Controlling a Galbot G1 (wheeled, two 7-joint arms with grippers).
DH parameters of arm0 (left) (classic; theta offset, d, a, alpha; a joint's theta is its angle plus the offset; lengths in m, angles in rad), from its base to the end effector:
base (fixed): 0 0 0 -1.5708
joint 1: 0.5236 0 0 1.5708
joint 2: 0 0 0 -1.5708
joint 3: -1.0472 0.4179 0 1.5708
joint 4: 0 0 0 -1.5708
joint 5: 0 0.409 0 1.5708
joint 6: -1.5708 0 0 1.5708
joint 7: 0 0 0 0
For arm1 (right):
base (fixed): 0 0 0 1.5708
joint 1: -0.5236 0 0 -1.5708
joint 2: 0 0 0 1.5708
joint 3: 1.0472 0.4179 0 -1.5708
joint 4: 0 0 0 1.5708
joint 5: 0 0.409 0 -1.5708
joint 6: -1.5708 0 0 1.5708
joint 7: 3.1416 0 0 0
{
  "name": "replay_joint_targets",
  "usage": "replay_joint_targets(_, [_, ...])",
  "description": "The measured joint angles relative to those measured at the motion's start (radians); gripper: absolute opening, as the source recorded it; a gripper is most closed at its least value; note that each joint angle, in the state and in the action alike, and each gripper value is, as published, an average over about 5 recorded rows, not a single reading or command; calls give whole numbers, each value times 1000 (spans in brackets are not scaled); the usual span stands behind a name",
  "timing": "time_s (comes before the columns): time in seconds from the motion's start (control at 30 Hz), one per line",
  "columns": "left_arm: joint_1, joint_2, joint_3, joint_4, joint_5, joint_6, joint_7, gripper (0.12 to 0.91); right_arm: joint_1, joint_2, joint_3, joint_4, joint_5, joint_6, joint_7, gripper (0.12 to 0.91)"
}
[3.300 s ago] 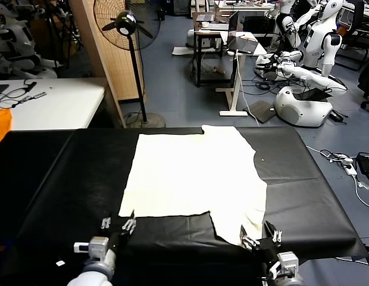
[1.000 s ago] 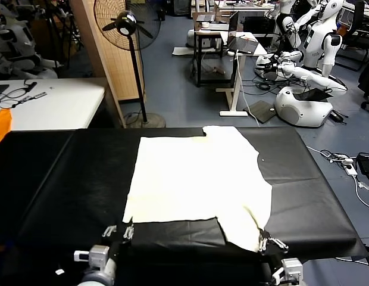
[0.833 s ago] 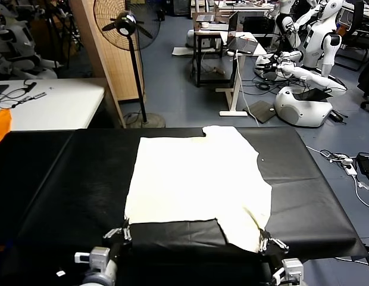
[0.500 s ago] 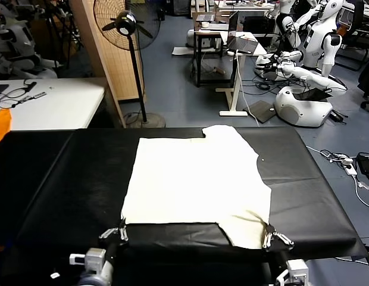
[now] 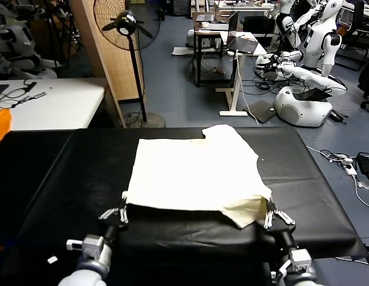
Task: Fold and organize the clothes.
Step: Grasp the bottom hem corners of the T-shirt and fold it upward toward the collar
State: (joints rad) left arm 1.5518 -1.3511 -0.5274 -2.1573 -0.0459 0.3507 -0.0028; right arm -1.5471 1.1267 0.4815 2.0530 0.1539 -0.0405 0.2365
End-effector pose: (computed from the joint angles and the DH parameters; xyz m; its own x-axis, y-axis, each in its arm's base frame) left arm 0.2079 0.0430 -0.3281 -0.9604 0.0600 0.2720 0.1034 0.9835 0.1483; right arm 0.2158 -0.0843 -0.3602 -0.9983 0.0044 0.0581 -0.0091 0.9733 -0.2295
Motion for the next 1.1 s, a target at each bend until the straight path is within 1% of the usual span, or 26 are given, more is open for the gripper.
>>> replay_joint_targets(0.23, [-91,59,30,68,-11,1,1,127,128,-2,-40,-81,10,3,9,121])
replay_joint_targets(0.53, [-192,109,92,181,-12,1,4,127,234,16,-86,-182,16,-6,19,121])
replay_joint_targets(0.67, [-225,118,110,220,-13,1,4,127,265,20,-97,-221,29,-13,24,121])
replay_joint_targets(0.97, [-270,128,115,255,-24,-1,2,127,327,39,-120,-290,66,-30,36,121])
replay_joint_targets(1.1, [-287,131,118,266,-21,-5,5,127,354,56,-132,-319,70,-46,28,121])
